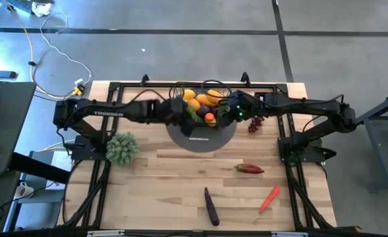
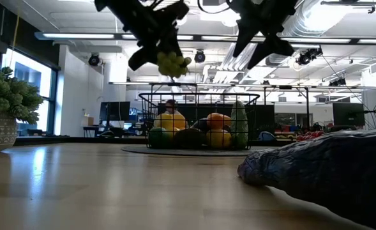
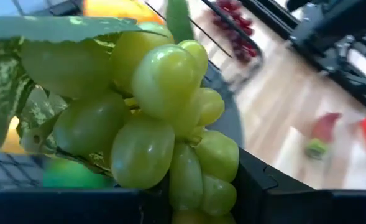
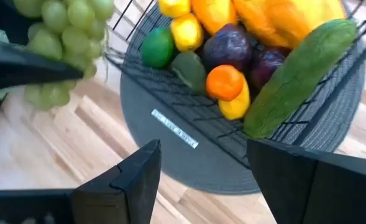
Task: Build produce basket
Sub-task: Put the green grapes into the wire basket
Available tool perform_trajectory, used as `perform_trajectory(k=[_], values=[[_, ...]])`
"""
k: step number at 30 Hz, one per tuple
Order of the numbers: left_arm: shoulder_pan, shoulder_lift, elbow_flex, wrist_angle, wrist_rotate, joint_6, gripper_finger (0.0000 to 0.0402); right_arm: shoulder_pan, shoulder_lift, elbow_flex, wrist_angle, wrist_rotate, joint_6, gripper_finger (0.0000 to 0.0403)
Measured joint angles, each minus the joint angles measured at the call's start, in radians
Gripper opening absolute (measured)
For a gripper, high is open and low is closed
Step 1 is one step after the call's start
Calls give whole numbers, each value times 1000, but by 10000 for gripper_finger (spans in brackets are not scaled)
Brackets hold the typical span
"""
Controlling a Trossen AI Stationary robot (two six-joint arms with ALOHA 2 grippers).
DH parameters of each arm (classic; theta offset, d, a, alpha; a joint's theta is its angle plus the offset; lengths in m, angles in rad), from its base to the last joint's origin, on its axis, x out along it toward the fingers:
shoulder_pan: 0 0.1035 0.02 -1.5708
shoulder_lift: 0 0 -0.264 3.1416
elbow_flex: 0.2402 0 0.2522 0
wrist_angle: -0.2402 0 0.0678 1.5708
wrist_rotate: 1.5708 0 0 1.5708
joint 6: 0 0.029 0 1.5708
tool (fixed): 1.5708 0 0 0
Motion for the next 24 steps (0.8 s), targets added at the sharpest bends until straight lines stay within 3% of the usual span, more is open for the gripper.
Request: perform_trajectory(k=[11, 24], values=[[182, 9, 0, -6, 9, 204, 92, 0, 0, 0, -64, 64, 214, 220], [263, 96, 0, 42, 14, 340, 92, 0, 0, 0, -172, 63, 305, 220]])
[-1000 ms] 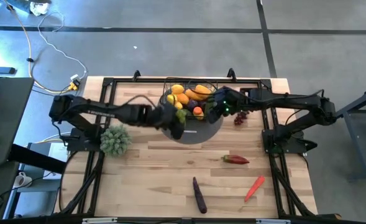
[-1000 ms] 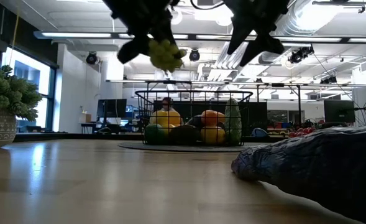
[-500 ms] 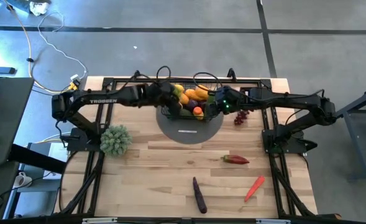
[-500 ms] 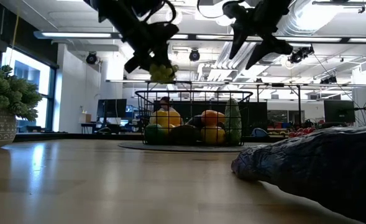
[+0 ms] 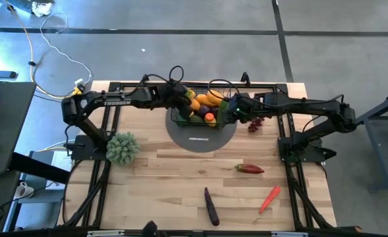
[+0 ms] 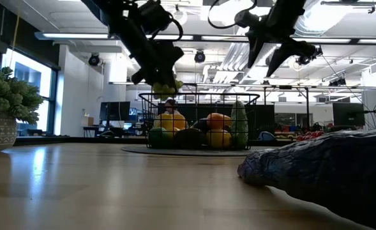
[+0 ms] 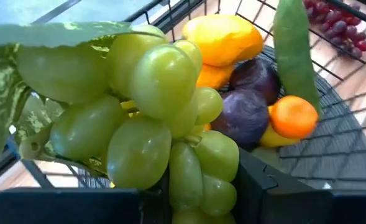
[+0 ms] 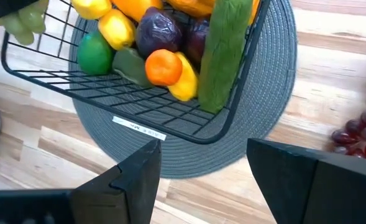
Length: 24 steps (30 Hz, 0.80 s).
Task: Build produce basket
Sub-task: Put the green grapes into the wire basket
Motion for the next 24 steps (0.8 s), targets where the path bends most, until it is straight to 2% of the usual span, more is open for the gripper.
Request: perform_trajectory(k=[7, 15, 24], values=[[39, 35, 0, 11, 29, 15, 92, 0, 0, 0, -52, -26, 7, 220], [55, 35, 0, 12, 40, 68, 94, 0, 0, 0, -137, -29, 137, 220], [54, 35, 0, 12, 137, 124, 131, 0, 1, -1, -185, 19, 178, 220]])
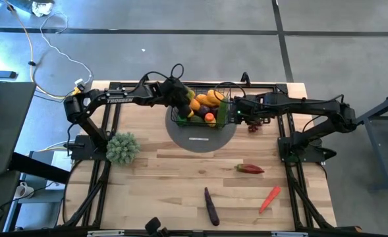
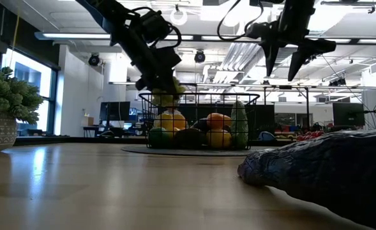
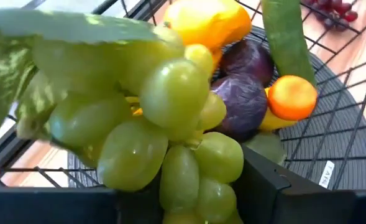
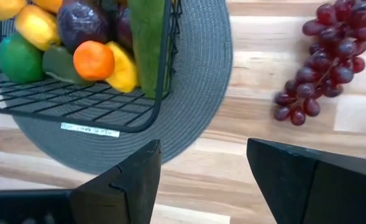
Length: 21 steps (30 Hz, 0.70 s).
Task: Build produce basket
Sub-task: Put the green grapes into the wire basket
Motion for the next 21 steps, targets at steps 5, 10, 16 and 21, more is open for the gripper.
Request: perform_trajectory(k=[5, 10, 16, 21], values=[[0, 0, 0, 0, 0, 43, 167, 0, 0, 0, -8, 12, -2, 220], [0, 0, 0, 0, 0, 49, 206, 0, 0, 0, -33, 52, -3, 220], [0, -1, 0, -8, 0, 49, 243, 0, 0, 0, -44, 53, -3, 220], [0, -2, 0, -39, 0, 48, 254, 0, 0, 0, -61, 56, -7, 220]])
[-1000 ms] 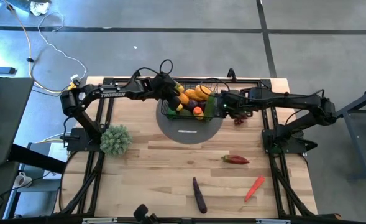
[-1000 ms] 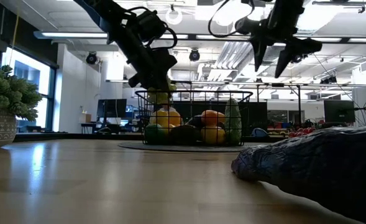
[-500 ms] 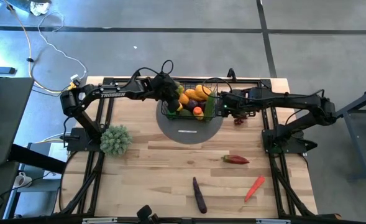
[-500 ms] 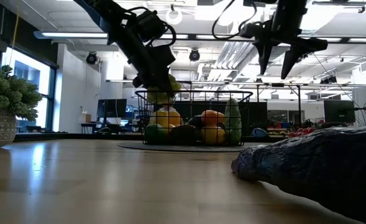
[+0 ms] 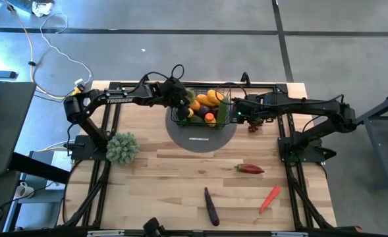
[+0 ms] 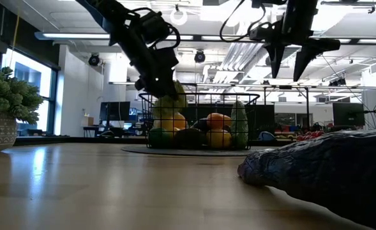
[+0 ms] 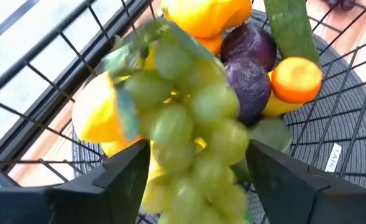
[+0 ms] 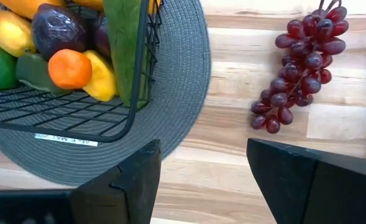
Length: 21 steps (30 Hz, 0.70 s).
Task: Build produce basket
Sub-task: Put the green grapes into the wire basket, then put the violet grapes into the wire basket
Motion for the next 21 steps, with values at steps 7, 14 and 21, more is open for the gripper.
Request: perform_trajectory(k=[7, 14, 21], values=[[1, 0, 0, -14, -4, 2, 253, -9, 0, 0, -58, 25, -8, 220], [2, 0, 15, -29, -4, 7, 253, -44, 0, 0, -69, 23, -65, 220], [2, -1, 103, -29, -8, 29, 253, -97, 0, 0, -70, 22, -104, 220]])
